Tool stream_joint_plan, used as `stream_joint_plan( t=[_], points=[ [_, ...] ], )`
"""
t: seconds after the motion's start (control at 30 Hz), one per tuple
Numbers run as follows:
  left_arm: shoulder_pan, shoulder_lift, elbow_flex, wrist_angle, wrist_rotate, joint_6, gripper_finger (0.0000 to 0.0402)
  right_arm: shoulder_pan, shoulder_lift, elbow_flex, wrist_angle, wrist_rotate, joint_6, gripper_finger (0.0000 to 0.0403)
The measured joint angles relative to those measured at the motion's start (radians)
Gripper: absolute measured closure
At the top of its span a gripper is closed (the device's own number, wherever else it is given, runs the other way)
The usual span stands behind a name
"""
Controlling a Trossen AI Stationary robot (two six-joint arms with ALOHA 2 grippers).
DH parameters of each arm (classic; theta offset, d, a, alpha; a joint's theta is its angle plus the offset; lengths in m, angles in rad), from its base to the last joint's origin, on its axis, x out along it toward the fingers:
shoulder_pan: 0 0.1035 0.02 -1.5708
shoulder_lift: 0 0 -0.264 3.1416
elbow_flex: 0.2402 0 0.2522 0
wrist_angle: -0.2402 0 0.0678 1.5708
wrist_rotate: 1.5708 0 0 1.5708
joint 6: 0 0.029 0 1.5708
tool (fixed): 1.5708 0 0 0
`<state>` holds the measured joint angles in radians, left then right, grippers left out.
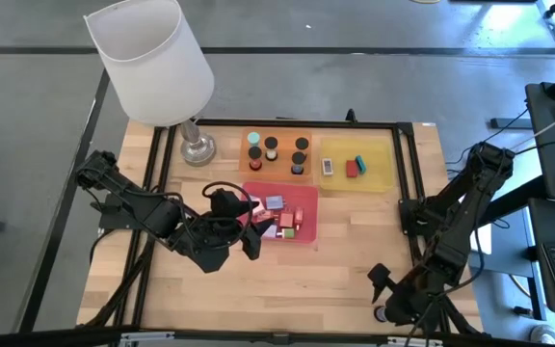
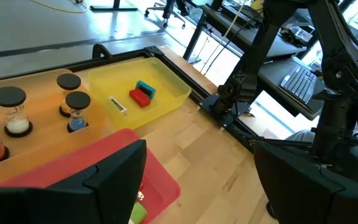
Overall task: Pick & Place Office items
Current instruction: Put the blue hourglass into the orange bin
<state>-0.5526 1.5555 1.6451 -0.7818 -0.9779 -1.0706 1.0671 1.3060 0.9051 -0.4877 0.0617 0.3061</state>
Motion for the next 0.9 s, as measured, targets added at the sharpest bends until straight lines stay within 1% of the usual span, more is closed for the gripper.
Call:
stream_joint_plan(
  t=[0.13,0.23,0.47,0.7,0.8,0.9],
  points=[
    [0.0,0.0,0.0,0.0,0.0,-0.005,0.0107,0.04,0.0,0.0,0.0,-0.001,0.0,0.0053],
    [0.0,0.0,0.0,0.0,0.001,-0.007,0.0107,0.071,0.011,0.0,0.0,0.039,0.0,0.0058],
    [0.0,0.0,0.0,0.0,0.002,-0.008,0.0107,0.116,0.102,0.0,0.0,0.056,0.051,0.006],
    [0.0,0.0,0.0,0.0,0.003,-0.008,0.0107,0.149,0.173,0.0,0.0,0.167,0.052,0.006],
    [0.0,0.0,0.0,0.0,0.003,-0.008,0.0107,0.15,0.191,0.0,0.0,0.154,0.059,0.006],
    [0.0,0.0,0.0,0.0,0.003,-0.008,0.0107,0.15,0.2,0.0,-0.001,0.124,0.098,0.006]
  ],
)
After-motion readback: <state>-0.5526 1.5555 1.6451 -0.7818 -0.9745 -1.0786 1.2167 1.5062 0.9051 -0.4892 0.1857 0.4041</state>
